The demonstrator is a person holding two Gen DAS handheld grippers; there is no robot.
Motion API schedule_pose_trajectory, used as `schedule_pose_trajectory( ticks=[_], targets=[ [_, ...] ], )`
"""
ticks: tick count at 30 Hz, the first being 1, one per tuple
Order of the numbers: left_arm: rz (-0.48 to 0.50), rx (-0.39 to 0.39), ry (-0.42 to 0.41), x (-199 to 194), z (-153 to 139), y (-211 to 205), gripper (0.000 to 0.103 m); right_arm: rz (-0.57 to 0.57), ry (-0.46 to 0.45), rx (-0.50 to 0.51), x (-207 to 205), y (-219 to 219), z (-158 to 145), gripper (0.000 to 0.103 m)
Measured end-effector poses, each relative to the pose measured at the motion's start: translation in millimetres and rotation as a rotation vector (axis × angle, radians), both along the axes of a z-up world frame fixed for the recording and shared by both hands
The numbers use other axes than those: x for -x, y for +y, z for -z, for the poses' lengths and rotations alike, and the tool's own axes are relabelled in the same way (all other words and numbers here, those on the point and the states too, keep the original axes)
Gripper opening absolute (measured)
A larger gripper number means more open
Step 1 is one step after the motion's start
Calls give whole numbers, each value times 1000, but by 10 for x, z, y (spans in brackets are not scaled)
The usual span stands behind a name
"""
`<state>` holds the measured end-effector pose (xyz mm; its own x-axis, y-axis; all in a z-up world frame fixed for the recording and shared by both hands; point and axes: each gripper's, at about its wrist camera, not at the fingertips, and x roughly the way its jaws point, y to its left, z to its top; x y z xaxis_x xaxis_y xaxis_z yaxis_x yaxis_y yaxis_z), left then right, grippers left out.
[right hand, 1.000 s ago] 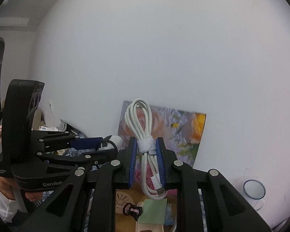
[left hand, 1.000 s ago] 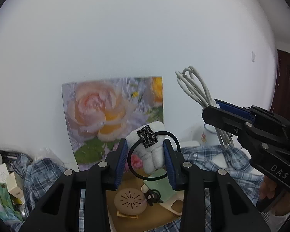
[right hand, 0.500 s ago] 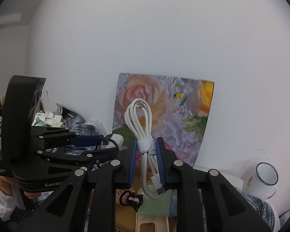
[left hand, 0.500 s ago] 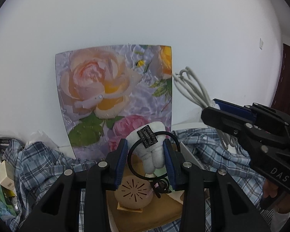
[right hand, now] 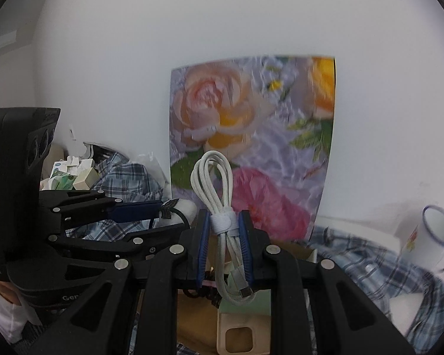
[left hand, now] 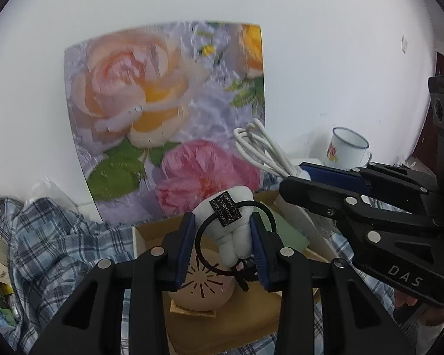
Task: Organize soft objects
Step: 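Lower the earbud item and white cable into the box and open both tools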
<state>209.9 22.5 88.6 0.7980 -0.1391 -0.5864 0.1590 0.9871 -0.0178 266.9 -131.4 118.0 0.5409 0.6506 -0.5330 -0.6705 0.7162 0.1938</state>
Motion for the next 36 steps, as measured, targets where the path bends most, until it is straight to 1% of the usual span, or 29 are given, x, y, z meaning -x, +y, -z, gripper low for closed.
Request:
schedule_pose_trajectory(
  ticks=[5, 11, 15, 19, 22, 24, 25, 27, 28, 29, 30, 31, 33, 35, 36],
  targets=[
    [-2, -5, 55, -114, 190, -14, 39, -3, 73, 5, -85, 26, 238, 19],
    [-8, -12, 123, -237, 434, 33, 39, 2, 124, 32, -161, 53, 435, 19],
    [11, 11, 189, -318, 616, 25, 39, -11, 163, 51, -183, 106, 545, 19],
    [28, 33, 256, -366, 817, -52, 39, -31, 269, 64, -237, 167, 745, 19],
    [47, 23, 268, -346, 884, -143, 39, -27, 302, 87, -255, 184, 842, 19],
    [48, 11, 266, -331, 887, -186, 39, -23, 310, 75, -257, 165, 840, 19],
    [49, 20, 268, -332, 895, -188, 39, -25, 316, 68, -257, 158, 832, 19],
    [51, 29, 274, -348, 909, -178, 47, -23, 319, 66, -256, 154, 821, 20],
    [51, 26, 270, -353, 899, -167, 64, -20, 320, 69, -259, 157, 826, 24],
    [46, 27, 265, -361, 882, -141, 92, -12, 322, 67, -267, 154, 830, 27],
    [35, 24, 267, -387, 871, -127, 101, -7, 326, 57, -275, 138, 826, 41],
    [22, 22, 266, -394, 864, -106, 103, -2, 328, 45, -282, 114, 816, 61],
    [-7, 27, 244, -398, 845, -39, 103, 15, 320, 30, -289, 72, 770, 77],
    [-6, 65, 242, -405, 818, 32, 103, 23, 308, 22, -287, 47, 721, 78],
    [-5, 78, 243, -406, 798, 59, 103, 26, 302, 25, -287, 41, 701, 83]
  ],
)
